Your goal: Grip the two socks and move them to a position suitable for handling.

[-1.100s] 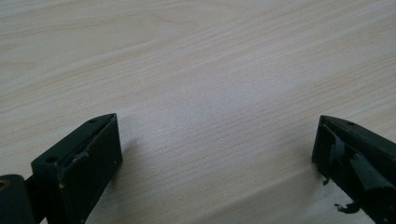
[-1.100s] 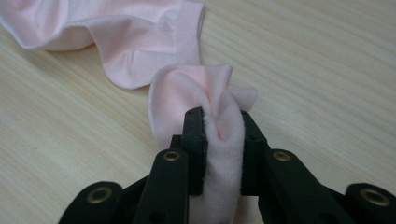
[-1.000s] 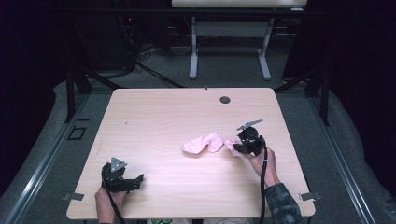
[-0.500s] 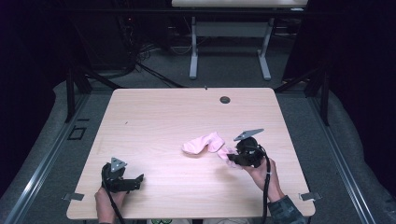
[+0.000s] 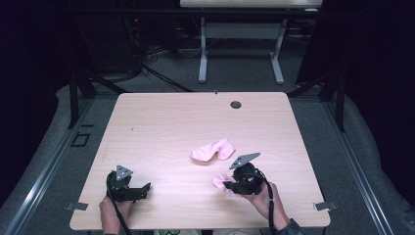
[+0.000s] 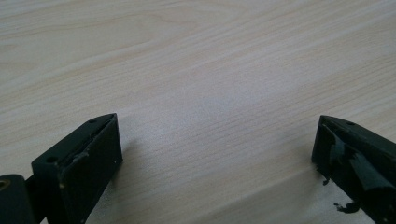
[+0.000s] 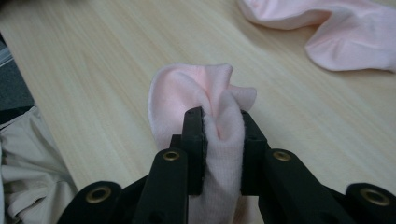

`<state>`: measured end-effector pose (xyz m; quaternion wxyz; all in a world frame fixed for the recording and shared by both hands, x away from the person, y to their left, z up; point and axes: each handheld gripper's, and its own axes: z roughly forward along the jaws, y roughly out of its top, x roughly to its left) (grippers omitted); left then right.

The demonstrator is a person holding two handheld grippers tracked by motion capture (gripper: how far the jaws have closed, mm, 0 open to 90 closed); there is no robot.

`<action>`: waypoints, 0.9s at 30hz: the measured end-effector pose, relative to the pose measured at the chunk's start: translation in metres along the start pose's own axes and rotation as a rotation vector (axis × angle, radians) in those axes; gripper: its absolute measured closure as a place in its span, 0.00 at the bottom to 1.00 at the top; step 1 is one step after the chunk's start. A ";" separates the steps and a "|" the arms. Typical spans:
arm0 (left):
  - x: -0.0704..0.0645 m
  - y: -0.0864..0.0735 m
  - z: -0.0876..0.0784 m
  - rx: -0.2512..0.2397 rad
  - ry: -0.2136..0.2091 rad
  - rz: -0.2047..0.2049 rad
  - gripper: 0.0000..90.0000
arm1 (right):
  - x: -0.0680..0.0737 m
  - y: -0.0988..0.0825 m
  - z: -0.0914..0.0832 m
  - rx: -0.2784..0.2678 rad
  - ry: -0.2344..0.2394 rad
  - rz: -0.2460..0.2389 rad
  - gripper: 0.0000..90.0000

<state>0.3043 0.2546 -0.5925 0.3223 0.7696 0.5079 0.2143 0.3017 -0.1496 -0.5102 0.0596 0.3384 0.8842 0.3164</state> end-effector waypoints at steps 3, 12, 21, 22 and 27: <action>0.000 0.000 0.000 0.000 0.001 -0.001 0.02 | 0.009 -0.004 0.009 0.026 0.039 -0.019 0.85; 0.000 0.000 0.000 0.000 -0.001 -0.001 0.02 | 0.031 -0.014 0.034 0.093 0.088 -0.091 0.85; 0.000 0.000 0.000 0.001 -0.001 0.000 0.02 | 0.037 -0.024 0.049 0.128 0.074 -0.115 0.66; 0.000 0.000 0.000 0.000 -0.001 0.000 0.02 | 0.037 -0.024 0.048 0.128 0.075 -0.118 0.56; 0.000 0.000 0.000 0.001 0.000 0.001 0.02 | 0.032 -0.021 0.038 0.092 0.082 -0.095 0.20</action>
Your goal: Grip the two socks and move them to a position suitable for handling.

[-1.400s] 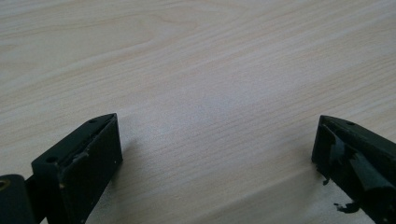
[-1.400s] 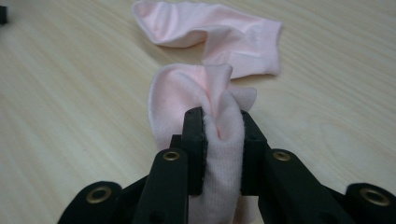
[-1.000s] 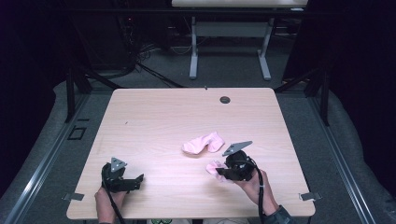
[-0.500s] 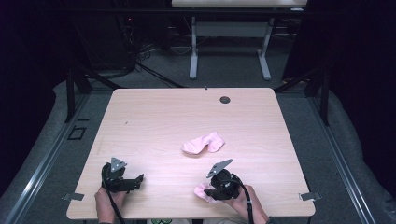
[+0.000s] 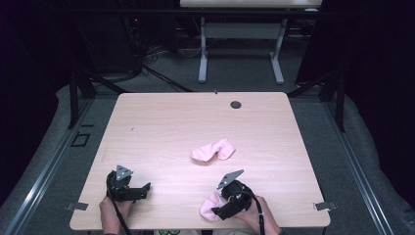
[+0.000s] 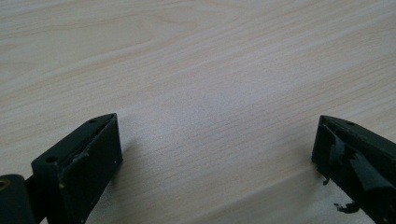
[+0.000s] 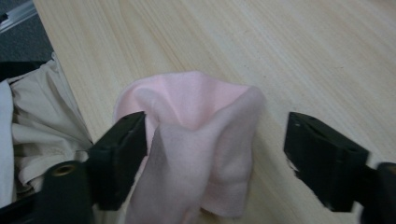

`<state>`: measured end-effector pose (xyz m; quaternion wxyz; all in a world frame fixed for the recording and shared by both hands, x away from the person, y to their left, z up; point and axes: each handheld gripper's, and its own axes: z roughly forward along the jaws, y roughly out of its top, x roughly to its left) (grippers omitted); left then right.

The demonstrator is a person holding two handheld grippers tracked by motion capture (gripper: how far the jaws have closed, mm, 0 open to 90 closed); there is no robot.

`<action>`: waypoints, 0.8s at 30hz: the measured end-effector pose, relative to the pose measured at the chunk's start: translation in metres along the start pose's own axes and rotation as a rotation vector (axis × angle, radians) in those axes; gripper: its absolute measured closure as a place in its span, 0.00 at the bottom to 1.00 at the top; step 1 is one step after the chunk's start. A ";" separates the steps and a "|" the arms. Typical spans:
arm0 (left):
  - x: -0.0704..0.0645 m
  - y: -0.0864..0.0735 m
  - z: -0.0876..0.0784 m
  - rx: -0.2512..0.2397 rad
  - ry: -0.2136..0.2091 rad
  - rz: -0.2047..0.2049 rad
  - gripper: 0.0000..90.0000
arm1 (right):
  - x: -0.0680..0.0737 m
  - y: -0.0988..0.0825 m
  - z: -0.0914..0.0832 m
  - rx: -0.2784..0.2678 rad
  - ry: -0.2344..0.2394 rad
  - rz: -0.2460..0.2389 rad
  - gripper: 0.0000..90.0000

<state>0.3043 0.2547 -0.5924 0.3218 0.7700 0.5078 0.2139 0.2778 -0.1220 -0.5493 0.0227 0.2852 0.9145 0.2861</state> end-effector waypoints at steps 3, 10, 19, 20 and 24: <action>0.000 0.000 0.000 -0.001 -0.001 0.000 0.02 | -0.005 0.001 -0.009 -0.030 0.005 0.020 0.14; 0.000 0.000 0.000 0.000 0.000 0.001 0.02 | -0.021 0.003 -0.026 -0.064 -0.014 0.055 0.00; 0.000 0.000 0.000 -0.002 0.001 0.000 0.02 | -0.045 0.003 -0.035 -0.127 -0.059 0.120 0.00; 0.000 0.000 0.000 -0.002 0.001 0.001 0.02 | -0.048 0.002 -0.035 -0.130 -0.067 0.121 0.00; 0.000 0.000 0.000 -0.002 0.000 -0.001 0.02 | -0.054 0.001 -0.033 -0.135 -0.076 0.143 0.00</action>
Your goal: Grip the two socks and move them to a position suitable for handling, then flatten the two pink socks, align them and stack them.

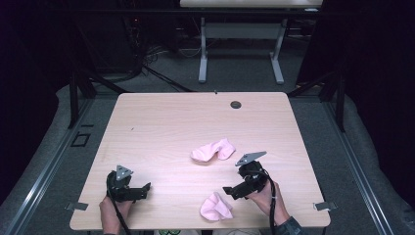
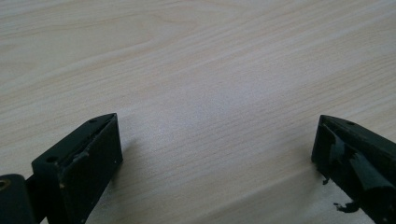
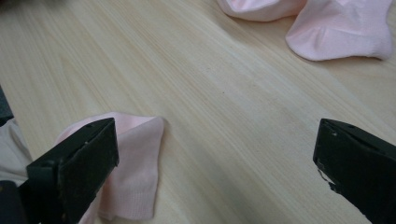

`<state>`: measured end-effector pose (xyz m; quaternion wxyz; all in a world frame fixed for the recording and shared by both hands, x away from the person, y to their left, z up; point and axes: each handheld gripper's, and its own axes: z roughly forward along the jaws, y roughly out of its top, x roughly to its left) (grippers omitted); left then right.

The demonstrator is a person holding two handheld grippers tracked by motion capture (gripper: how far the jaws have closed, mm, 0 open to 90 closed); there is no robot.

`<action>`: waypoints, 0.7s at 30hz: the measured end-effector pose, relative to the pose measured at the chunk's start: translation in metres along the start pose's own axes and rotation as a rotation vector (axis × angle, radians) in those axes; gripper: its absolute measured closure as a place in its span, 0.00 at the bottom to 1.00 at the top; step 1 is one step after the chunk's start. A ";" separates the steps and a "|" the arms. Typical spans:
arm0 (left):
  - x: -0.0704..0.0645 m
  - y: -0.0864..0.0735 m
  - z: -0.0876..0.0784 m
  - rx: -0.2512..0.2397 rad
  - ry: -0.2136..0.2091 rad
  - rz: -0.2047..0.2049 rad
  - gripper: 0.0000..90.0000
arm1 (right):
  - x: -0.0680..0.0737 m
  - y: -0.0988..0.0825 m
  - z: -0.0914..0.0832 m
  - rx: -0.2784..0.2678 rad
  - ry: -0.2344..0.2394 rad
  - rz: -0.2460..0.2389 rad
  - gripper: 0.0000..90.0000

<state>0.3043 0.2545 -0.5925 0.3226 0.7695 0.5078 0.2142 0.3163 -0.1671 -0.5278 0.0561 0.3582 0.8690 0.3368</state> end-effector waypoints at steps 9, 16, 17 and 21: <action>-0.001 0.000 0.000 0.001 0.007 -0.008 0.02 | -0.004 0.000 0.001 -0.007 -0.004 0.023 0.00; -0.003 -0.001 -0.003 0.014 0.019 -0.027 0.00 | 0.005 -0.006 -0.007 -0.008 -0.009 0.021 0.01; -0.005 -0.003 -0.006 0.007 0.004 -0.044 0.00 | 0.007 -0.007 -0.008 -0.010 -0.007 0.019 0.01; -0.018 -0.004 -0.012 0.007 -0.035 -0.042 0.00 | 0.016 -0.010 -0.011 -0.002 -0.006 0.008 0.02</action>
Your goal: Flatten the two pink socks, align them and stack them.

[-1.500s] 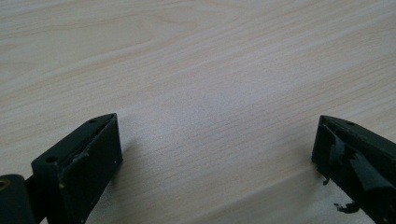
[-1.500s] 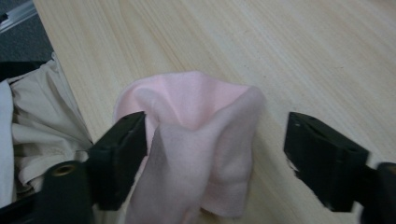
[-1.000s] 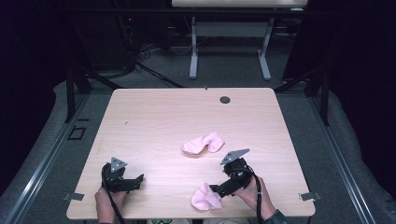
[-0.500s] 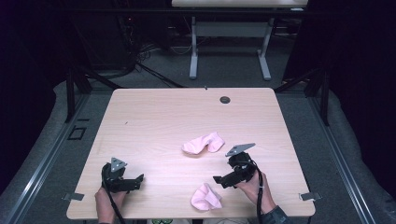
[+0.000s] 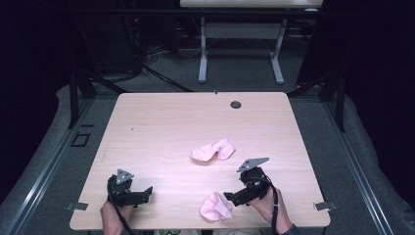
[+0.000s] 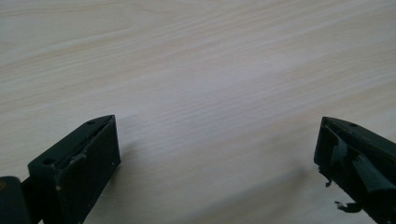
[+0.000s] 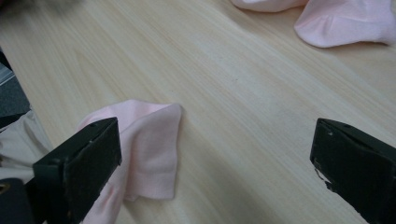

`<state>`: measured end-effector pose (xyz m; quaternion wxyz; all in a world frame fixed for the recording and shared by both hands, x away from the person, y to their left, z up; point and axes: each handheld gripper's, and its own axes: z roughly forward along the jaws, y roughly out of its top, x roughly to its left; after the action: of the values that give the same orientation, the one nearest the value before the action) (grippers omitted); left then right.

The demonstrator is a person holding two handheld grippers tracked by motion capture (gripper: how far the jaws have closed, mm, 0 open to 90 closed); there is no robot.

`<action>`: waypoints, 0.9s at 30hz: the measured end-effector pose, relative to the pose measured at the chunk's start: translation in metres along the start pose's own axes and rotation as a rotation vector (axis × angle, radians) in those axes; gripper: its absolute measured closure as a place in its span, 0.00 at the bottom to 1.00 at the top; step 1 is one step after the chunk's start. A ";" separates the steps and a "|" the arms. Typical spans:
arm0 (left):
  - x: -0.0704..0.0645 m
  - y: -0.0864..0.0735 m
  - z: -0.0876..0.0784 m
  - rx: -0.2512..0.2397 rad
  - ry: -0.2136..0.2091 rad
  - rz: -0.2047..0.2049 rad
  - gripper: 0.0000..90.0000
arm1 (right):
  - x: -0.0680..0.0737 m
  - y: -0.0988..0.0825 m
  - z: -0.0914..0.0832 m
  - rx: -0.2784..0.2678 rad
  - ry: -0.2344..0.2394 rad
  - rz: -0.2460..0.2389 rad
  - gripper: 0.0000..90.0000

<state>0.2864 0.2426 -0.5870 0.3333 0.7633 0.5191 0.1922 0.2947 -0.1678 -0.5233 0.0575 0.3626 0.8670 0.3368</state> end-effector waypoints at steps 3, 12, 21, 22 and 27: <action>-0.013 0.000 -0.004 -0.005 -0.046 0.008 0.00 | 0.007 -0.002 -0.003 0.010 0.000 -0.015 0.02; -0.064 0.007 -0.010 -0.016 -0.214 0.070 0.00 | 0.033 -0.009 -0.009 0.003 0.000 -0.058 0.16; -0.105 0.011 -0.005 0.001 -0.359 0.145 0.16 | 0.058 -0.015 -0.003 0.033 -0.017 -0.117 0.39; -0.109 0.012 -0.004 0.006 -0.371 0.156 0.17 | 0.060 -0.016 -0.002 0.036 -0.021 -0.126 0.41; -0.131 0.016 0.000 0.018 -0.437 0.191 0.24 | 0.065 -0.018 0.003 0.054 -0.019 -0.142 0.51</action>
<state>0.2460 0.1179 -0.5682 0.4114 0.8352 0.3618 0.0484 0.2375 -0.1326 -0.5276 0.0795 0.3049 0.8988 0.3048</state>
